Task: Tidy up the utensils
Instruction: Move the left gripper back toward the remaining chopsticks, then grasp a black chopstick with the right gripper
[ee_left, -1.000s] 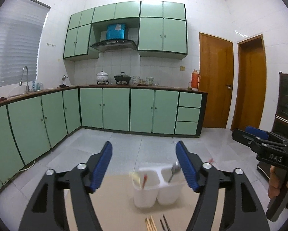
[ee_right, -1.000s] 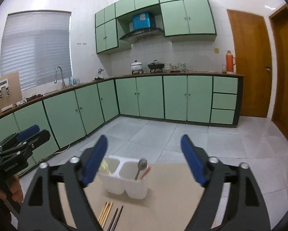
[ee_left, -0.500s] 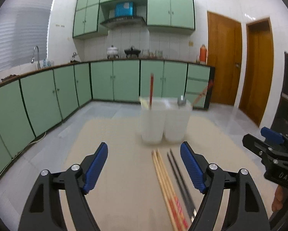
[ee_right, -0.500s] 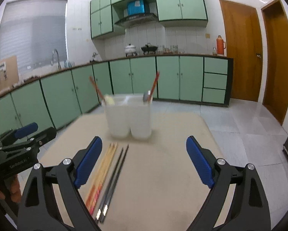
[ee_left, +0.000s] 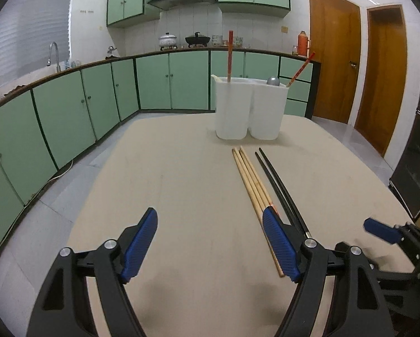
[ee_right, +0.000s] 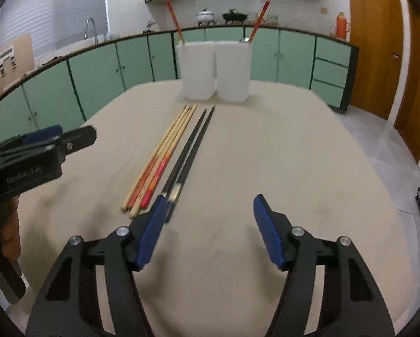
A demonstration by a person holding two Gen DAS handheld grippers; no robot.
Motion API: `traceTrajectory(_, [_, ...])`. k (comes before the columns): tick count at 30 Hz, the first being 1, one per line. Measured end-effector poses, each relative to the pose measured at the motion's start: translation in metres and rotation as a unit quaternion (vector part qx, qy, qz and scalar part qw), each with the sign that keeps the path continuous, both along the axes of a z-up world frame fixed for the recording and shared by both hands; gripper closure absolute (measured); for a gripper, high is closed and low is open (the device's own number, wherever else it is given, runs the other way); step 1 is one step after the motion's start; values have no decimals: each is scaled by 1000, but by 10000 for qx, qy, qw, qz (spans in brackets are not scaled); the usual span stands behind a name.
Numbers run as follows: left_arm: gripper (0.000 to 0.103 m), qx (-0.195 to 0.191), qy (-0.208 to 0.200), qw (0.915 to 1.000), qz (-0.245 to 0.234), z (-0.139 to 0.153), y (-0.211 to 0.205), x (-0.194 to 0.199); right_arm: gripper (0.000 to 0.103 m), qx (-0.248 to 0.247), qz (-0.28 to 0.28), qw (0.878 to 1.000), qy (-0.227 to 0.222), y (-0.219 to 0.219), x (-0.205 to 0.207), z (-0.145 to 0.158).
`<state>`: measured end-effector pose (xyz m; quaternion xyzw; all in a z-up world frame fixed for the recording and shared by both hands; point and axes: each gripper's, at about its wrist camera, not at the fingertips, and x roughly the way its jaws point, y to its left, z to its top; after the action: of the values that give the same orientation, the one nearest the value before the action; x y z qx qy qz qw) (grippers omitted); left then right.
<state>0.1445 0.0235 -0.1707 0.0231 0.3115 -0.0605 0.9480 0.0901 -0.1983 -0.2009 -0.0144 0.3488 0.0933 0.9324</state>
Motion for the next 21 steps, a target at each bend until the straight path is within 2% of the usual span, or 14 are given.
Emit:
traceTrajectory(9, [27,44,84,9999,40,-5,3,-2,49,-158,137,9994,269,14,0,-15])
traceTrajectory(16, [27,-12,133,9998,128,-9,10,-3,55,-239,138,9994,214,24,5,-14])
traceTrajectory(19, [27,-45,174,9998,76,-10,9,-3,66,-343,105,9992,159,26,8,-14])
traceTrajectory(21, [27,-83,229,9997,-8,-11,7,-3,87,-369,127,9991,144,25,8,-15])
